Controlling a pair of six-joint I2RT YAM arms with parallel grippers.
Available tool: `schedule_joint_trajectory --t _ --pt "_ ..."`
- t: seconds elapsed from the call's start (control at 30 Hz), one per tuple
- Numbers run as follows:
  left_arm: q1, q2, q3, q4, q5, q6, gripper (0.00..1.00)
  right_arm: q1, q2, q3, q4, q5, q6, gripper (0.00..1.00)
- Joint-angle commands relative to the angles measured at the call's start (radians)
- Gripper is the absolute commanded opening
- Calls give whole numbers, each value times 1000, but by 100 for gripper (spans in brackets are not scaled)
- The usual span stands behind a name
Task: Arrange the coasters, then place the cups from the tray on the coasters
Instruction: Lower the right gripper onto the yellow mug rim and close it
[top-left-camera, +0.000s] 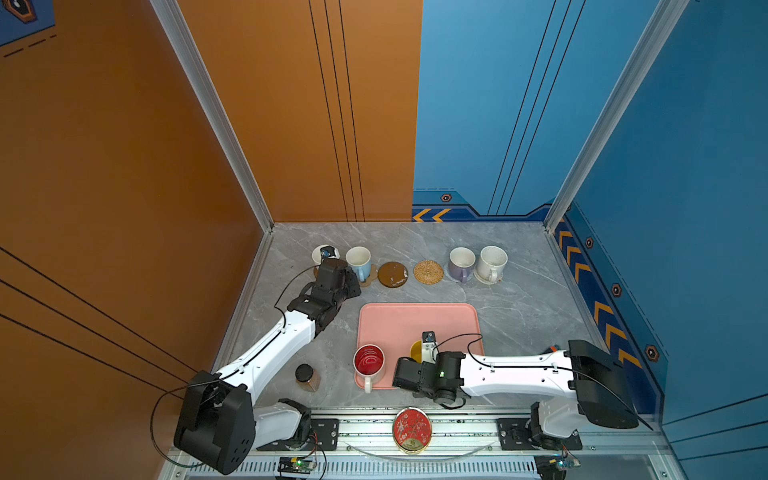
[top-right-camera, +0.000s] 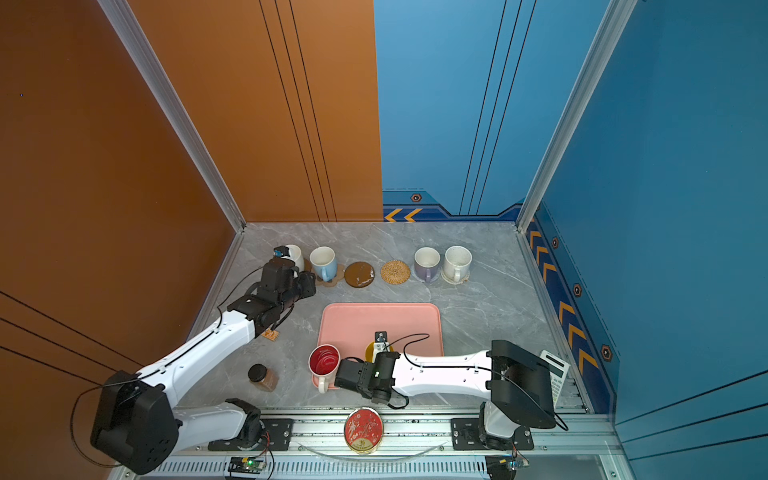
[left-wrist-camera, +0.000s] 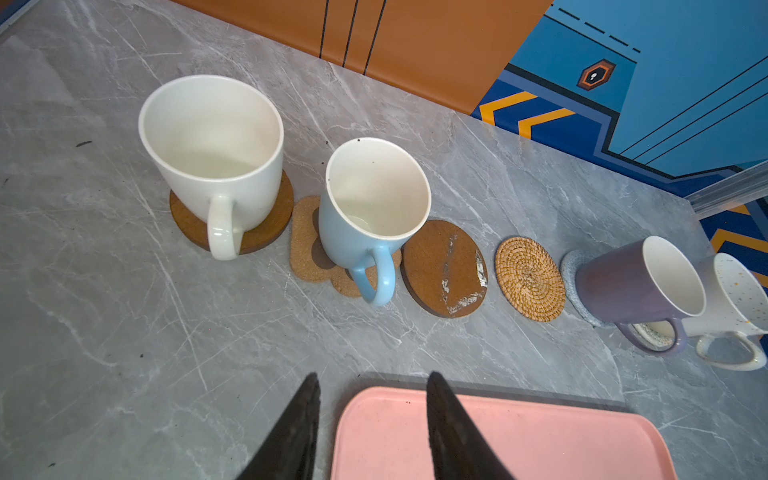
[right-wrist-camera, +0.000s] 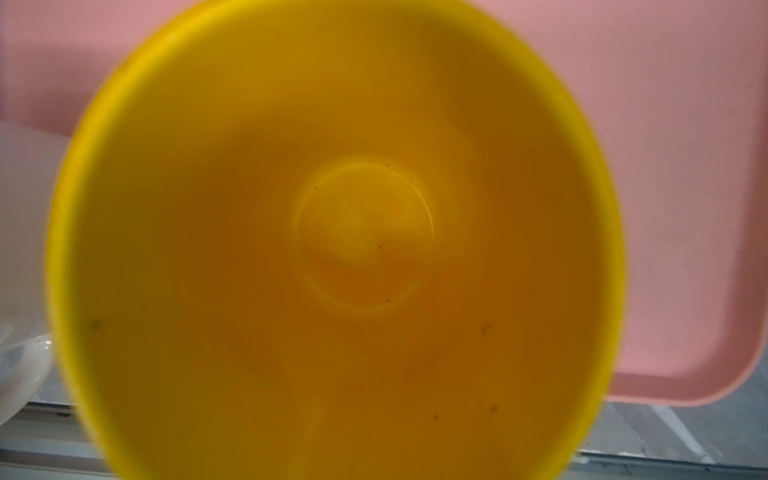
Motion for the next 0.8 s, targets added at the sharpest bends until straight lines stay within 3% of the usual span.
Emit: schedule_joint_trajectory --t 0.0,0.23,0.33,0.77 --pt "12 -18 -11 3 16 -7 44 -12 8 24 -48 33 18 26" --pt "14 -18 -12 5 18 -5 44 -14 11 25 -59 34 21 12" --pt "16 -16 -12 6 18 -5 44 -15 14 28 -63 38 17 0" --pt "20 -13 -14 6 20 -6 44 5 -1 86 -88 144 -56 0"
